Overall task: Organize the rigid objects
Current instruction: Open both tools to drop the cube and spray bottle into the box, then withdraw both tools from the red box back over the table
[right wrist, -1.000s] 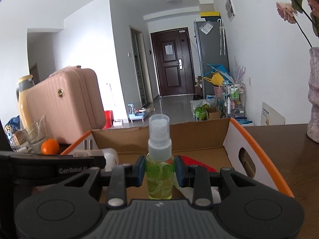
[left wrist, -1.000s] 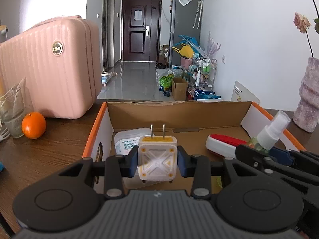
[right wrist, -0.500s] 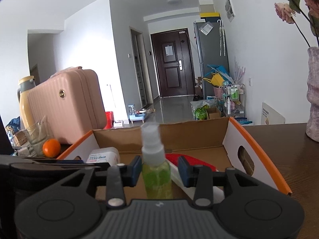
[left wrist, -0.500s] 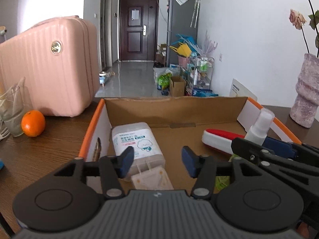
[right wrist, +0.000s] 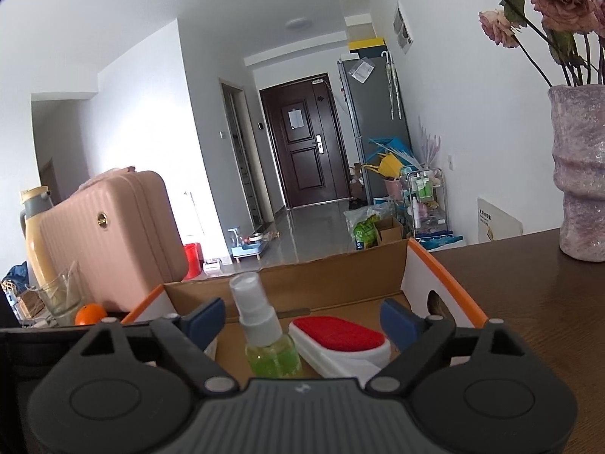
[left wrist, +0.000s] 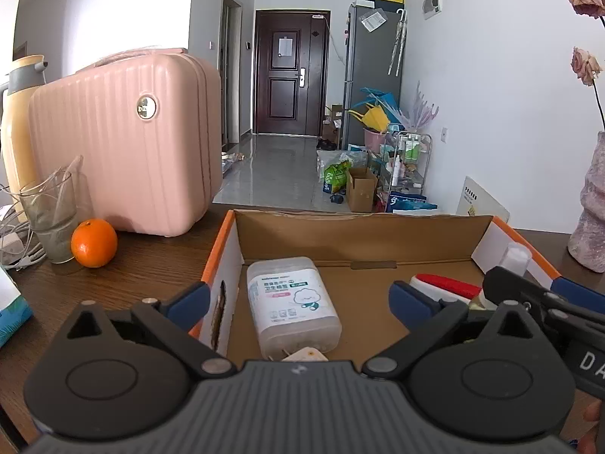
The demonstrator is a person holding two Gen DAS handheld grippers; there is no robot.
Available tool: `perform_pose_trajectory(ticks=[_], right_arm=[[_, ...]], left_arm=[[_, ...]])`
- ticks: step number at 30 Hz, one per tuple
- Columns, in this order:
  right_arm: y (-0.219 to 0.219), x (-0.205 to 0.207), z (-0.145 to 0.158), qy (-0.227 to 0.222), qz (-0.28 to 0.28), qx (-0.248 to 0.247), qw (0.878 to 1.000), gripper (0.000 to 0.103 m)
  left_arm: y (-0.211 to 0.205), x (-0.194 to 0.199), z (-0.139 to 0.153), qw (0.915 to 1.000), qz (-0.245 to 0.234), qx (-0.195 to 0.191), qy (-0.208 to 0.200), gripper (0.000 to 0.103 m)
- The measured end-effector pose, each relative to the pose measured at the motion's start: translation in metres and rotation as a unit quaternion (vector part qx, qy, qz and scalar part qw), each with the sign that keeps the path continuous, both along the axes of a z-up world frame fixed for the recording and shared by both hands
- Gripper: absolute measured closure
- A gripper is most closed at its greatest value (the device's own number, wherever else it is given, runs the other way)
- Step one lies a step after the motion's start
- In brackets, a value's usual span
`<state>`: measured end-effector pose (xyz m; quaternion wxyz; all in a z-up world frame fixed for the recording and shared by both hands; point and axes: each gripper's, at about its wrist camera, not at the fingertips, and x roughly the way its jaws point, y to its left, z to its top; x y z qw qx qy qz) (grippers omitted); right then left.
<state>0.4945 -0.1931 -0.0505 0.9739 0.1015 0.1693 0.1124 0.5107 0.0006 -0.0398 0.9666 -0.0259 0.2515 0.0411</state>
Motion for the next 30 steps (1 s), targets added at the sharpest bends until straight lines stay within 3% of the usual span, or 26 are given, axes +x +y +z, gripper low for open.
perform_pose_trajectory(ticks=[8, 18, 30], right_arm=[[0.006, -0.014, 0.006, -0.010, 0.012, -0.008, 1.000, 0.000], [0.004, -0.070, 0.018, -0.037, 0.000, -0.016, 0.999, 0.000], [-0.003, -0.148, 0.011, -0.040, -0.016, -0.037, 0.998, 0.000]], left_arm=[[0.004, -0.010, 0.000, 1.0000, 0.001, 0.000, 0.002, 0.000], [0.014, -0.062, 0.006, 0.9996, 0.014, -0.013, -0.023, 0.000], [0.023, -0.131, 0.001, 0.9997, 0.011, -0.011, -0.017, 0.000]])
